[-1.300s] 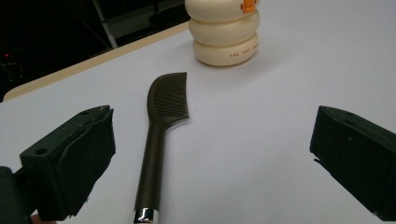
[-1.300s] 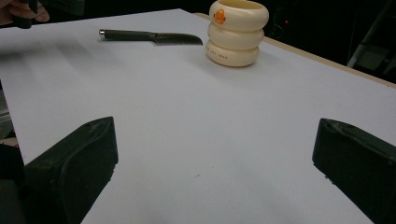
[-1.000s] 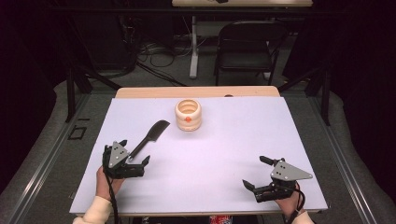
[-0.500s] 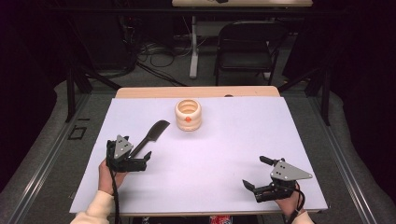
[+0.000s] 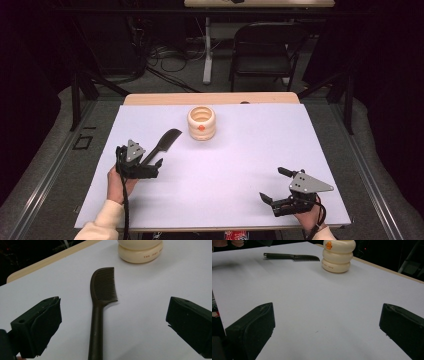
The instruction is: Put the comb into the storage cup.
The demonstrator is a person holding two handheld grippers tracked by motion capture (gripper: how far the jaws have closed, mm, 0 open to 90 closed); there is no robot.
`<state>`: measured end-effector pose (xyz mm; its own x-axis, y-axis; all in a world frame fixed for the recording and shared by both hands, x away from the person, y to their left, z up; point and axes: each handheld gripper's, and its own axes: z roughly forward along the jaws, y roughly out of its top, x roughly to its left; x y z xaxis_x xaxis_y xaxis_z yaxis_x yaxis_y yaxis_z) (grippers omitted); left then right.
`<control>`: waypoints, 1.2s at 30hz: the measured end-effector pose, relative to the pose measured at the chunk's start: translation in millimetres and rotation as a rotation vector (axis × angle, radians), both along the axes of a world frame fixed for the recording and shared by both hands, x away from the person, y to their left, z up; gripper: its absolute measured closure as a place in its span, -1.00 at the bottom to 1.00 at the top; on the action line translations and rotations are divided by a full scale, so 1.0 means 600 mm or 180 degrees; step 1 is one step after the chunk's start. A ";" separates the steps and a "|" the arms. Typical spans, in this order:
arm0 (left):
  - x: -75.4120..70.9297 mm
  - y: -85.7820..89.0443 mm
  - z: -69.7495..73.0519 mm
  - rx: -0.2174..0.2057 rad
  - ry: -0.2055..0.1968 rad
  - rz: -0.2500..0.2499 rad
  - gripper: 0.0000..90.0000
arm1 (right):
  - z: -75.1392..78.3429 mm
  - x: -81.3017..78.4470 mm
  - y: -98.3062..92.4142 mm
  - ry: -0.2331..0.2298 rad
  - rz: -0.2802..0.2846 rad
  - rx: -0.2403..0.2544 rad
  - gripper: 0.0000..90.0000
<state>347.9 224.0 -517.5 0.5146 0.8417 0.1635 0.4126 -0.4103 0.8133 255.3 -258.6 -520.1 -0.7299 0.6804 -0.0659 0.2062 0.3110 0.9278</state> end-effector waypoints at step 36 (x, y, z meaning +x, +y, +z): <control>0.049 -0.011 0.022 0.0522 0.0548 0.0157 -0.92 | -0.001 0.001 0.001 0.0009 0.0016 -0.0013 -1.00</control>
<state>377.1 217.5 -504.5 0.5058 0.8359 0.2134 0.5621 -0.5070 0.6535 256.0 -258.1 -520.8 -0.7335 0.6765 -0.0664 0.2073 0.3157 0.9259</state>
